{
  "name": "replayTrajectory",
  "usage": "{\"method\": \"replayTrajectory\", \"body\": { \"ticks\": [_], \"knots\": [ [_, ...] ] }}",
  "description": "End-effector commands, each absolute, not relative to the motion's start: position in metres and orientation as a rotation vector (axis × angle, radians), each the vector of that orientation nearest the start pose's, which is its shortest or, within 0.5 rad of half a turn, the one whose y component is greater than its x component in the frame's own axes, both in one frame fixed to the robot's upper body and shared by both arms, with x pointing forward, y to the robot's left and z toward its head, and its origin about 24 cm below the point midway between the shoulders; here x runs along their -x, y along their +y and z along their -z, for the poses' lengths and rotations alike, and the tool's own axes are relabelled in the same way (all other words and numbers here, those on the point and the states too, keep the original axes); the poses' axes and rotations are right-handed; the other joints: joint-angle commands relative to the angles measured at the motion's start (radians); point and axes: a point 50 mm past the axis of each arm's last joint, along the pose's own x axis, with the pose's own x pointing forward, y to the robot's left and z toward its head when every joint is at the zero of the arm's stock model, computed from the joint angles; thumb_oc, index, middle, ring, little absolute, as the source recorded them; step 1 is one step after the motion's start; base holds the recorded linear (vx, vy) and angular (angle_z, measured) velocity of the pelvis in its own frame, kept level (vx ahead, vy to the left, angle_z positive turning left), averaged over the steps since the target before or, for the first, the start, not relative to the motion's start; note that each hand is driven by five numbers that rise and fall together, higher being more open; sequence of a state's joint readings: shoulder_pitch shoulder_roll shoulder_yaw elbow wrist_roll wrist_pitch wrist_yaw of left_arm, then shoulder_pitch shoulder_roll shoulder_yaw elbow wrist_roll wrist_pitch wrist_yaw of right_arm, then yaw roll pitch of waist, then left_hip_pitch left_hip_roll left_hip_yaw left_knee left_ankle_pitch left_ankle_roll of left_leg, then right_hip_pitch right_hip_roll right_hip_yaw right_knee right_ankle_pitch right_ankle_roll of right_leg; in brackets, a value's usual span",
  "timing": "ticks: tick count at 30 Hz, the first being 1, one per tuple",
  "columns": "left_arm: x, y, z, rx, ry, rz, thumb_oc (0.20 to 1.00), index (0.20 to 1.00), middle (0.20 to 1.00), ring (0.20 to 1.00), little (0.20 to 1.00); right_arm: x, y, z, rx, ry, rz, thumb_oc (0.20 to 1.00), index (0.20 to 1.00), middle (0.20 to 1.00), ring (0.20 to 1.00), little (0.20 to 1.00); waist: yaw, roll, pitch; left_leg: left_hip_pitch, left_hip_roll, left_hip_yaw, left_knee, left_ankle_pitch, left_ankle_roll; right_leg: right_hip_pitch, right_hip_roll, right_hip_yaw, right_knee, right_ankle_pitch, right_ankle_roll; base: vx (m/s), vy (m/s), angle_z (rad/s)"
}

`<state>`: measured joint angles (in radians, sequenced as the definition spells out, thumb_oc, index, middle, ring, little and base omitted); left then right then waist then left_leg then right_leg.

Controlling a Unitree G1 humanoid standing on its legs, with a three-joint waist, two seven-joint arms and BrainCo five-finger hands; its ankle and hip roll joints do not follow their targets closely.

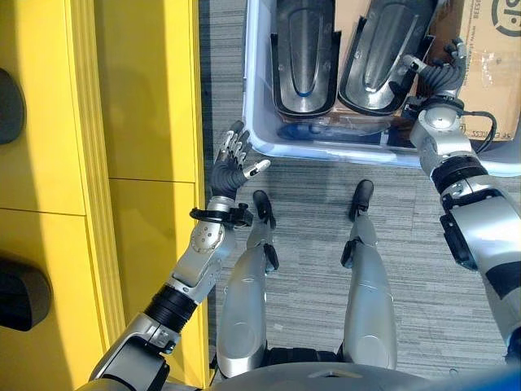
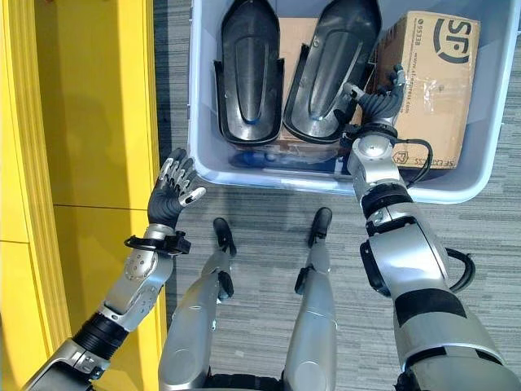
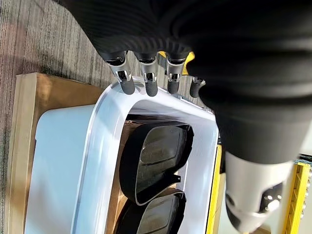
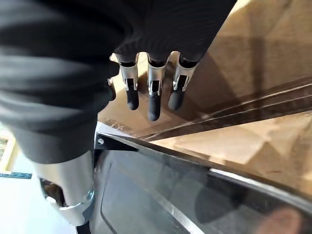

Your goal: Move parts from the plastic box to the shelf.

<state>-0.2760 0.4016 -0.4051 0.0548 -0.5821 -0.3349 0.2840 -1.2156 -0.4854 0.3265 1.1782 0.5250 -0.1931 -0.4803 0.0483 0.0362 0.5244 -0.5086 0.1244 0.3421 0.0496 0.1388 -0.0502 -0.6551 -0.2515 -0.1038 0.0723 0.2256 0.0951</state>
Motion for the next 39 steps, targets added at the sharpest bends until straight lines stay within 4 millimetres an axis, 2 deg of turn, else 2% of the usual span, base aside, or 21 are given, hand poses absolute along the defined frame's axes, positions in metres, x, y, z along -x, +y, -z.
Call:
{"method": "replayTrajectory", "body": {
  "ticks": [1, 12, 20, 39],
  "knots": [
    [-0.275, 0.136, -0.127, 0.281, -0.422, 0.176, 1.000, 1.000, 1.000, 1.000, 1.000, -0.409, -0.251, -0.275, 0.179, -0.362, 0.582, 1.000, 1.000, 1.000, 1.000, 1.000, 0.017, 0.040, -0.004, -0.010, 0.015, -0.188, 0.058, -0.076, -0.024, -0.027, -0.001, -0.009, 0.208, -0.133, 0.056, 0.00, 0.000, 0.00],
    [-0.275, 0.136, -0.129, 0.282, -0.428, 0.174, 1.000, 1.000, 1.000, 1.000, 1.000, -0.412, -0.246, -0.266, 0.246, -0.324, 0.554, 1.000, 1.000, 1.000, 1.000, 1.000, 0.027, 0.042, -0.004, -0.022, 0.011, -0.202, 0.053, -0.074, -0.019, -0.044, 0.002, -0.008, 0.214, -0.132, 0.059, 0.00, 0.001, 0.00],
    [-0.275, 0.135, -0.129, 0.277, -0.432, 0.182, 1.000, 1.000, 1.000, 1.000, 1.000, -0.412, -0.254, -0.262, 0.258, -0.286, 0.575, 1.000, 1.000, 1.000, 1.000, 1.000, 0.033, 0.047, -0.004, -0.025, 0.008, -0.206, 0.049, -0.074, -0.017, -0.048, 0.001, -0.005, 0.217, -0.134, 0.060, 0.00, 0.000, 0.02],
    [-0.271, 0.131, -0.130, 0.280, -0.436, 0.222, 1.000, 1.000, 1.000, 1.000, 1.000, -0.399, -0.291, -0.292, 0.371, -0.290, 0.655, 1.000, 1.000, 1.000, 1.000, 1.000, 0.055, 0.073, -0.004, -0.058, 0.001, -0.223, 0.049, -0.066, -0.016, -0.095, 0.000, 0.005, 0.238, -0.143, 0.057, 0.00, 0.000, 0.00]
  ]
}}
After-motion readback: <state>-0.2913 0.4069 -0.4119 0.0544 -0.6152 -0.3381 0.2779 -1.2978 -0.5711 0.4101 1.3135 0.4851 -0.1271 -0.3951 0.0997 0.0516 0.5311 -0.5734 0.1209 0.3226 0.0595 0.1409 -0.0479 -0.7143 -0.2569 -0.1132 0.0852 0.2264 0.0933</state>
